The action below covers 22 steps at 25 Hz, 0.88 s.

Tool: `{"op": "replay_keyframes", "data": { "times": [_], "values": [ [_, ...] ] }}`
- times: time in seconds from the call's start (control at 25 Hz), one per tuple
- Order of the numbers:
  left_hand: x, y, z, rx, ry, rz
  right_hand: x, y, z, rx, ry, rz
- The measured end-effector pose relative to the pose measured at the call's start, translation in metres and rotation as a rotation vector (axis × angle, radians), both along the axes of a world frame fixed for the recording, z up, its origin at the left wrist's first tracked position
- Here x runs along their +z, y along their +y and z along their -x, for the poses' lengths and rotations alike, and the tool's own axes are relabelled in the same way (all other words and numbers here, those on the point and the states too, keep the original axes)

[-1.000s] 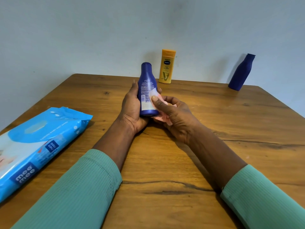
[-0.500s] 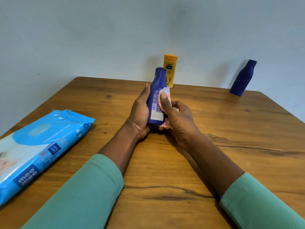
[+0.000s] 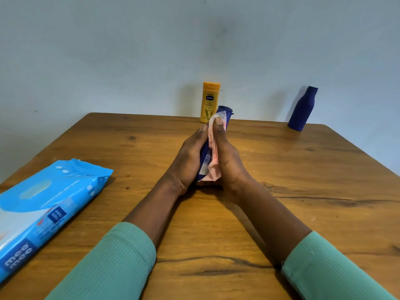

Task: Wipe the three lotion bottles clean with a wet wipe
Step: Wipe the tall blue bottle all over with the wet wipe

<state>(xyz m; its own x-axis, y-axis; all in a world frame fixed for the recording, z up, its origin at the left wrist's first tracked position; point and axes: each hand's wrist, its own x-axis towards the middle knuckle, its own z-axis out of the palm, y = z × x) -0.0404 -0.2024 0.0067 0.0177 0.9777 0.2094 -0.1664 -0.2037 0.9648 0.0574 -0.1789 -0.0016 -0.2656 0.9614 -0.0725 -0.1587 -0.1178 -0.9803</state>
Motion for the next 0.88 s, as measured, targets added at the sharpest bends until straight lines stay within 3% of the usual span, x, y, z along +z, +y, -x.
{"op": "replay_keyframes", "data": {
  "times": [0.16, 0.24, 0.36, 0.52, 0.76, 0.88],
  "values": [
    [-0.001, -0.002, -0.002, -0.081, 0.174, -0.061, -0.002, 0.003, -0.015, -0.274, -0.476, -0.45],
    [0.0, -0.004, -0.007, -0.109, 0.21, -0.077, 0.0, 0.008, -0.022, -0.365, -0.381, -0.47],
    [0.0, -0.005, -0.011, -0.122, 0.258, -0.104, 0.004, 0.007, -0.021, -0.381, -0.173, -0.36],
    [-0.002, -0.004, -0.01, -0.124, 0.269, -0.106, -0.001, 0.0, -0.019, -0.355, -0.034, -0.288],
    [-0.005, -0.004, -0.003, -0.11, 0.076, 0.029, -0.015, 0.003, -0.013, -0.3, -0.117, -0.436],
    [-0.005, -0.002, -0.001, -0.066, 0.022, 0.071, -0.015, 0.007, -0.013, -0.329, -0.046, -0.352]
  ]
}}
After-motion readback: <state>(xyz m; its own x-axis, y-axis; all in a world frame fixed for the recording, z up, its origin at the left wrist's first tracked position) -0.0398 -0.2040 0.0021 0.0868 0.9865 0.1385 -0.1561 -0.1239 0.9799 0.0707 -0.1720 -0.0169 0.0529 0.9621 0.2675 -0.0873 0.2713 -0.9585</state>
